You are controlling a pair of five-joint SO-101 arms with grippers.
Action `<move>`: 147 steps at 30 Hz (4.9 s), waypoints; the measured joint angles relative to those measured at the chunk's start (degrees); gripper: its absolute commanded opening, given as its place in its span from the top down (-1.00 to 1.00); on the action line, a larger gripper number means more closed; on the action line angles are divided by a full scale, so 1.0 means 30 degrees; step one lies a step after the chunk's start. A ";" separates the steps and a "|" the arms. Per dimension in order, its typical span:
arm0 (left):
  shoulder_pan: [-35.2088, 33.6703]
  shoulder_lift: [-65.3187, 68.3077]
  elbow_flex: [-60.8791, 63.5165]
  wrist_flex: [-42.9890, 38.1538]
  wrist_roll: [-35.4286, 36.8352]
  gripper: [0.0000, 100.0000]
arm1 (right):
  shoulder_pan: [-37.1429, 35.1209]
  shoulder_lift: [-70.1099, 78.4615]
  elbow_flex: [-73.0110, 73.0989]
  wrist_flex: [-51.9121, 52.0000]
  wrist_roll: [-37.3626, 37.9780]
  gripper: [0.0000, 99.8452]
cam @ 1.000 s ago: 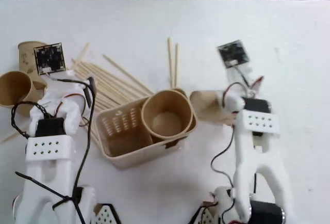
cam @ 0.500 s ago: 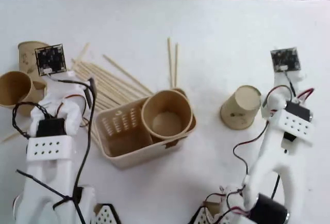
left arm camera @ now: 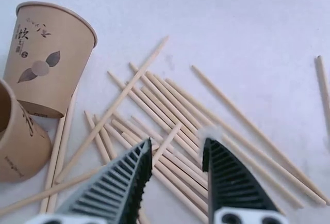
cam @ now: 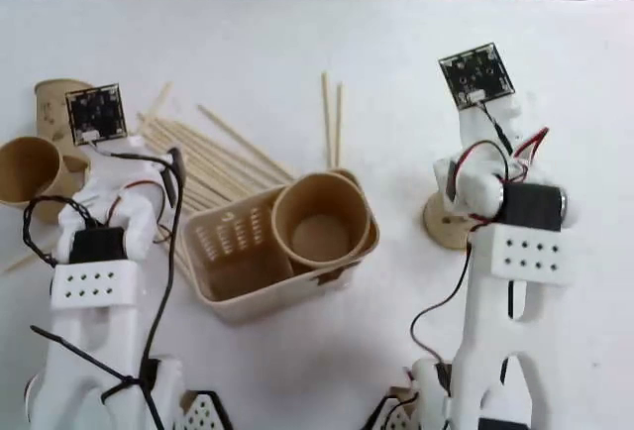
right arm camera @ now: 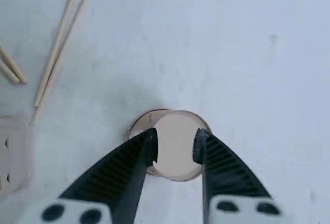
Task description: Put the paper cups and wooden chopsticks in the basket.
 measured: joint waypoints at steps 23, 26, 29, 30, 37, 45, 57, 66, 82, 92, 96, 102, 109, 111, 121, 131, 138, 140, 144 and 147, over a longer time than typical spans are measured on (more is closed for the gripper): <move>0.0000 0.0000 0.0000 0.0000 0.0000 0.65 | 1.0315 0.8615 -0.1377 -0.5802 0.4806 0.74; 0.0000 0.0000 0.0000 0.0000 0.0000 0.65 | 1.0432 0.7473 -0.3223 -0.4044 0.4484 0.74; 0.0000 0.0000 0.0000 0.0000 0.0000 0.65 | 1.0403 0.6388 -0.5333 -0.1993 0.4161 0.74; 0.0000 0.0000 0.0000 0.0000 0.0000 0.65 | 1.0344 0.6095 -0.5890 -0.1260 0.4132 0.74; 0.0000 0.0000 0.0000 0.0000 0.0000 0.65 | 0.5949 0.5597 -0.6564 0.4132 0.4396 0.74; 0.0000 0.0000 0.0000 0.0000 0.0000 0.65 | 0.2198 0.5568 -0.5099 0.6476 0.6447 0.58; 0.0000 0.0000 0.0000 0.0000 0.0000 0.65 | 0.2168 0.5568 -0.2374 0.3956 0.9846 0.52; 0.0000 0.0000 0.0000 0.0000 0.0000 0.65 | 0.4894 0.5568 -0.2110 0.2491 1.1780 0.52; 0.0000 0.0000 0.0000 0.0000 0.0000 0.65 | 0.6388 0.9260 -0.1905 0.0908 1.2161 0.52; 0.0000 0.0000 0.0000 0.0000 0.0000 0.65 | 0.7795 1.1516 -0.1993 -0.1348 1.2249 0.52; 0.0000 0.0000 0.0000 0.0000 0.0000 0.65 | 0.8703 1.1868 -0.1934 -0.2344 1.2190 0.53; 0.0000 0.0000 0.0000 0.0000 0.0000 0.65 | 0.9670 1.1868 -0.1934 -0.2930 1.2190 0.97; 0.0000 0.0000 0.0000 0.0000 0.0000 0.65 | 1.0344 1.1839 -0.2813 -0.3282 1.1370 0.97; 0.0000 0.0000 0.0000 0.0000 0.0000 0.65 | 1.0579 1.1868 -0.3722 -0.2755 1.0403 0.97; 0.0000 0.0000 0.0000 0.0000 0.0000 0.65 | 0.8527 0.9348 -1.0403 0.4923 0.5451 0.97; 0.0000 0.0000 0.0000 0.0000 0.0000 0.65 | 0.2755 -0.1670 -1.2659 0.7560 -0.1289 0.97; 0.0000 0.0000 0.0000 0.0000 0.0000 0.65 | -0.4747 -0.8147 -1.3451 0.7707 -0.5216 0.97; 0.0000 0.0000 0.0000 0.0000 0.0000 0.65 | -0.6857 -0.8821 -1.3480 0.8498 -0.5744 0.97; 0.0000 0.0000 0.0000 0.0000 0.0000 0.65 | -1.0227 -0.8967 -1.2777 0.9084 -0.6564 0.97; 0.0000 0.0000 0.0000 0.0000 0.0000 0.65 | -1.1194 -0.8967 -1.1370 0.9143 -0.6652 0.97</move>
